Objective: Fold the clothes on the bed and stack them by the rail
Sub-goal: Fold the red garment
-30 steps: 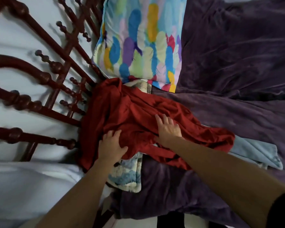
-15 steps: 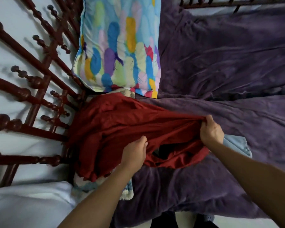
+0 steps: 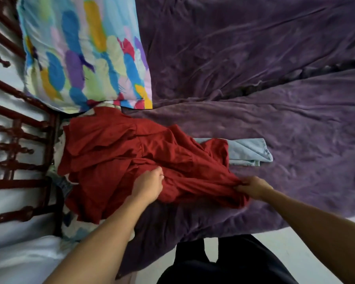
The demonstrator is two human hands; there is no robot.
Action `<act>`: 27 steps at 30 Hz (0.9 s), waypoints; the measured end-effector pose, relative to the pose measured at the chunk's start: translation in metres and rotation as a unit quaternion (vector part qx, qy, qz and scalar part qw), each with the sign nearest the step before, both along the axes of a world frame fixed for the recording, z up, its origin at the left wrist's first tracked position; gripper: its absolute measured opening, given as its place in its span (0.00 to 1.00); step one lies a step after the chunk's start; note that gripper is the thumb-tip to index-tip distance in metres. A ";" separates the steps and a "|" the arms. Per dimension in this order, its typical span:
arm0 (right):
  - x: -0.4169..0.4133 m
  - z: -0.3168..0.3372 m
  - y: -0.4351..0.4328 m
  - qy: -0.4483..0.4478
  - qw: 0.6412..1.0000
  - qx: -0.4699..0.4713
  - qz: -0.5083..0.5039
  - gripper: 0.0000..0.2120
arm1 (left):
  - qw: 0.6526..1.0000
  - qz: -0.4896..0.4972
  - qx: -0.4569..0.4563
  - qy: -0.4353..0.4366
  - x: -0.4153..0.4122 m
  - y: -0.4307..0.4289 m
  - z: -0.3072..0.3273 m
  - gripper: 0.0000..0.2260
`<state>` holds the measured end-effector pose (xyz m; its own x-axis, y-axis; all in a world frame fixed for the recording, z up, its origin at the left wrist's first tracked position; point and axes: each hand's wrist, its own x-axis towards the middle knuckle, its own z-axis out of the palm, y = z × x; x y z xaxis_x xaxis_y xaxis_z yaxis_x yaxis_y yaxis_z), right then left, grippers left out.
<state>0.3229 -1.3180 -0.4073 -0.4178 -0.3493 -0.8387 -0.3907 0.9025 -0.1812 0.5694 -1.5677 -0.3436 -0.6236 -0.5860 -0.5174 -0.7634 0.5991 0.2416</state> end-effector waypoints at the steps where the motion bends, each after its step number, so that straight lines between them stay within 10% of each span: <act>1: -0.006 -0.001 -0.007 0.004 1.000 -0.008 -0.005 0.15 | 0.999 0.032 -0.029 0.017 -0.005 -0.007 0.004 0.07; 14: -0.174 0.018 -0.159 0.060 0.871 -0.338 -0.352 0.13 | 0.954 0.193 -0.133 0.187 -0.171 -0.107 0.024 0.11; 17: -0.175 -0.004 -0.144 0.042 0.907 -0.275 -0.317 0.08 | 0.955 0.179 -0.177 0.156 -0.173 -0.096 0.011 0.12; 22: -0.097 -0.047 -0.106 -0.105 0.966 -0.111 -0.210 0.30 | 0.981 0.037 -0.146 0.122 -0.161 -0.035 -0.026 0.13; 25: -0.051 -0.064 -0.095 -0.017 0.996 -0.089 -0.007 0.30 | 0.992 -0.093 -0.091 0.008 -0.151 0.008 -0.057 0.30; 27: -0.054 -0.069 -0.090 -0.006 0.990 -0.134 -0.045 0.22 | 0.983 -0.151 -0.072 -0.080 -0.147 0.029 -0.077 0.38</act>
